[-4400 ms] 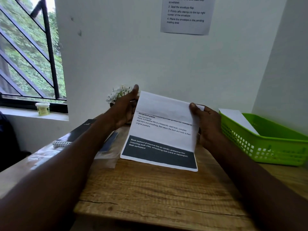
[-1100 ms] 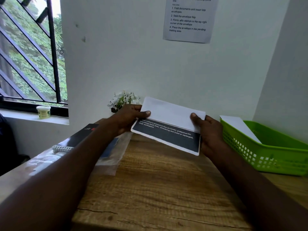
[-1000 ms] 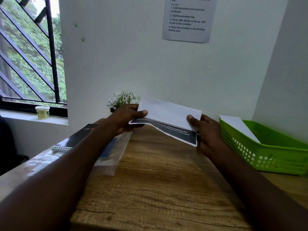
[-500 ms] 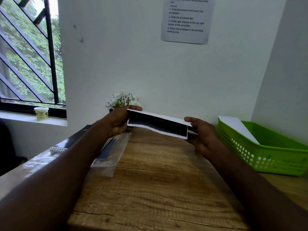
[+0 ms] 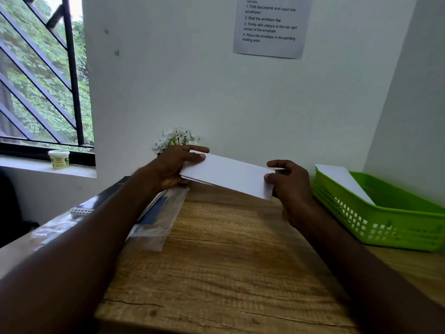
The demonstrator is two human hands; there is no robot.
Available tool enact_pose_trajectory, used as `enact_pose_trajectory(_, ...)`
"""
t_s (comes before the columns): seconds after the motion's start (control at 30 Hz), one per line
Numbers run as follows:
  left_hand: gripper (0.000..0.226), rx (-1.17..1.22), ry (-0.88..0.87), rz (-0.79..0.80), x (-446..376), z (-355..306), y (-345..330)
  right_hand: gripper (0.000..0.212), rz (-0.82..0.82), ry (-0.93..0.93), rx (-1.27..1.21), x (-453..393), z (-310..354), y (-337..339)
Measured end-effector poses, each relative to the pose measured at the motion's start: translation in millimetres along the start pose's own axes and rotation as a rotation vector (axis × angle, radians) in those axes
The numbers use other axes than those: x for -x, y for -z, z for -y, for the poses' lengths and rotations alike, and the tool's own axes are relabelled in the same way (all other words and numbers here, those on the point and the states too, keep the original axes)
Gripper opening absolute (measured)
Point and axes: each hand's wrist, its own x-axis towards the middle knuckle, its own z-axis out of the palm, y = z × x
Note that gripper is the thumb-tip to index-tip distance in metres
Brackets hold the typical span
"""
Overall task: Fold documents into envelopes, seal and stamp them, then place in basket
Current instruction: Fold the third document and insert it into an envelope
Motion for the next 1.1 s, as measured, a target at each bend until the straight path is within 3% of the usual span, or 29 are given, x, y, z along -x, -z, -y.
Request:
enact_pose_trajectory(0.17,0.017,-0.242,-0.187,0.048,-0.7,-3.6,-5.2,0.021,-0.005,0.484,0.415,13.9,8.6,-3.2)
enact_pose_trajectory(0.33,0.017,-0.325,-0.284,0.124,6.2,-10.4,-18.9,0.028,0.125,0.588,0.48,23.2,10.0,-13.0)
enact_pose_trajectory(0.5,0.022,-0.305,-0.32,0.141,8.6,-10.4,-25.4,0.014,0.103,0.588,0.429,24.5,12.5,-13.3)
enact_pose_trajectory(0.7,0.019,-0.23,-0.366,-0.046,3.0,-9.8,-5.9,0.014,0.036,0.493,0.481,17.7,12.5,-7.0)
enact_pose_trajectory(0.93,0.013,-0.008,-0.183,-0.153,-0.9,-8.2,5.1,0.018,-0.177,0.298,0.457,8.6,11.0,0.8)
enact_pose_trajectory(1.1,0.013,-0.407,-0.041,-0.069,3.3,-12.7,7.9,0.019,-0.313,0.313,0.479,10.5,15.0,4.1)
